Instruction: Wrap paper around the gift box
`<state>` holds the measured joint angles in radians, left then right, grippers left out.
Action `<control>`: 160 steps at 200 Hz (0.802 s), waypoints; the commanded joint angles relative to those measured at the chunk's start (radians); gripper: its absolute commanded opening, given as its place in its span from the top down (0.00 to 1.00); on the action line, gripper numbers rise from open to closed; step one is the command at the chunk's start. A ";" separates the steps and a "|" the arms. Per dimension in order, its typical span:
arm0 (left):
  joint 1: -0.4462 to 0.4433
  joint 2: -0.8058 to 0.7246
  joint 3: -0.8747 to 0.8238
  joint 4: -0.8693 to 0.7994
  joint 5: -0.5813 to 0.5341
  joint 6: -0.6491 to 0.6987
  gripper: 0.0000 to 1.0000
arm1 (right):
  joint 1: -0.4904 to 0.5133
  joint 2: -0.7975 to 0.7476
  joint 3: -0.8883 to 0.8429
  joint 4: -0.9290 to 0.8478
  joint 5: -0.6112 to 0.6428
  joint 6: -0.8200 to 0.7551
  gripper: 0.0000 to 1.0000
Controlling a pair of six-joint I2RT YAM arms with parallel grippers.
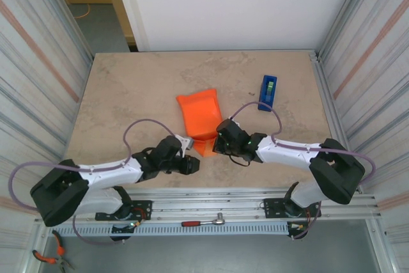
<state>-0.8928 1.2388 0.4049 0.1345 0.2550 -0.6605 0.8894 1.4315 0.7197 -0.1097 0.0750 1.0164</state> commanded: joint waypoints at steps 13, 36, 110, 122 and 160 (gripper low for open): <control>-0.011 0.085 0.067 0.094 0.056 0.008 0.76 | -0.017 -0.033 0.043 -0.038 -0.005 -0.027 1.00; -0.012 0.107 0.084 0.081 0.048 0.019 0.77 | -0.020 -0.029 0.044 -0.063 -0.006 -0.038 1.00; -0.007 -0.060 0.077 -0.075 -0.198 0.050 0.26 | -0.001 0.069 0.027 -0.071 0.007 -0.027 0.71; -0.005 -0.097 0.075 -0.109 -0.244 0.059 0.18 | 0.005 0.097 0.038 -0.070 0.008 -0.027 0.71; 0.014 -0.212 0.059 -0.192 -0.365 0.061 0.01 | 0.022 0.156 0.062 -0.059 0.008 -0.029 0.71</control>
<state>-0.8959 1.0893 0.4648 0.0254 0.0109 -0.6136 0.8989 1.5589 0.7429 -0.1596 0.0750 0.9939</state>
